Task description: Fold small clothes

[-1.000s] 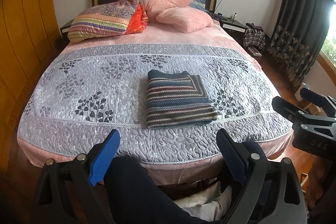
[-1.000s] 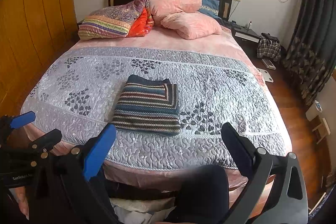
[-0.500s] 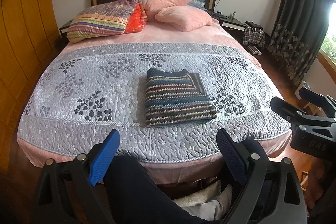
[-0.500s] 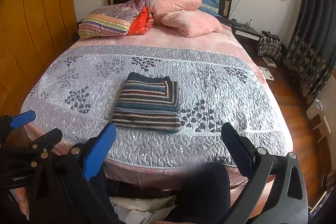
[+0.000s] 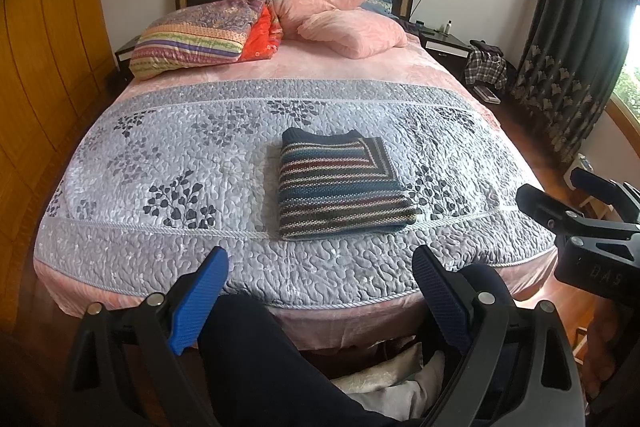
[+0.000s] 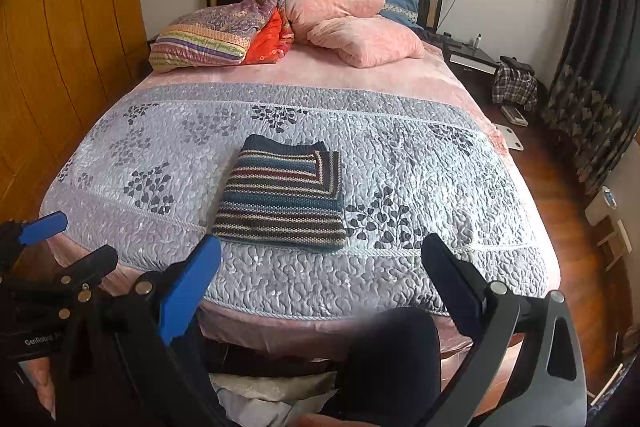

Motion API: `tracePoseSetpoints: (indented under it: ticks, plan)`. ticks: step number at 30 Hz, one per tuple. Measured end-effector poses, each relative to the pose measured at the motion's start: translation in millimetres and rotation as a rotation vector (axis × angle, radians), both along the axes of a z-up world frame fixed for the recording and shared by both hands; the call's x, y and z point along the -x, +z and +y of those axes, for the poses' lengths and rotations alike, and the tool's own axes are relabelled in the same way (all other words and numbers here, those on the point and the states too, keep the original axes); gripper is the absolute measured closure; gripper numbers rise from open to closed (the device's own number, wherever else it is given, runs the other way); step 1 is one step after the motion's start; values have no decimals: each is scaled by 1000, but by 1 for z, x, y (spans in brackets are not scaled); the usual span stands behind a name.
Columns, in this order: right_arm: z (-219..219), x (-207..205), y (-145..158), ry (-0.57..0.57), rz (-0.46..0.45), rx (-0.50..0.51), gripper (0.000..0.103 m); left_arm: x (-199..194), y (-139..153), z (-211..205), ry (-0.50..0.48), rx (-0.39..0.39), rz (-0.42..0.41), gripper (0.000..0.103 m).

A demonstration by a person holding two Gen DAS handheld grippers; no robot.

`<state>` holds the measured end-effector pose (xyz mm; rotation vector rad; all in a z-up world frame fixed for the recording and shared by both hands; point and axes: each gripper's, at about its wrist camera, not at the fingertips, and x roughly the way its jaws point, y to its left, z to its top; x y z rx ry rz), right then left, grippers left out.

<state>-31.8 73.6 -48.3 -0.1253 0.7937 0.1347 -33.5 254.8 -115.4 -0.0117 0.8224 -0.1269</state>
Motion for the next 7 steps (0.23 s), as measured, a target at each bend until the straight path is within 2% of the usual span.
tracePoseSetpoints:
  ticks: [7]
  plan:
    - [1, 2, 1, -2, -17, 1, 3, 0, 0, 1, -2, -3, 0, 10]
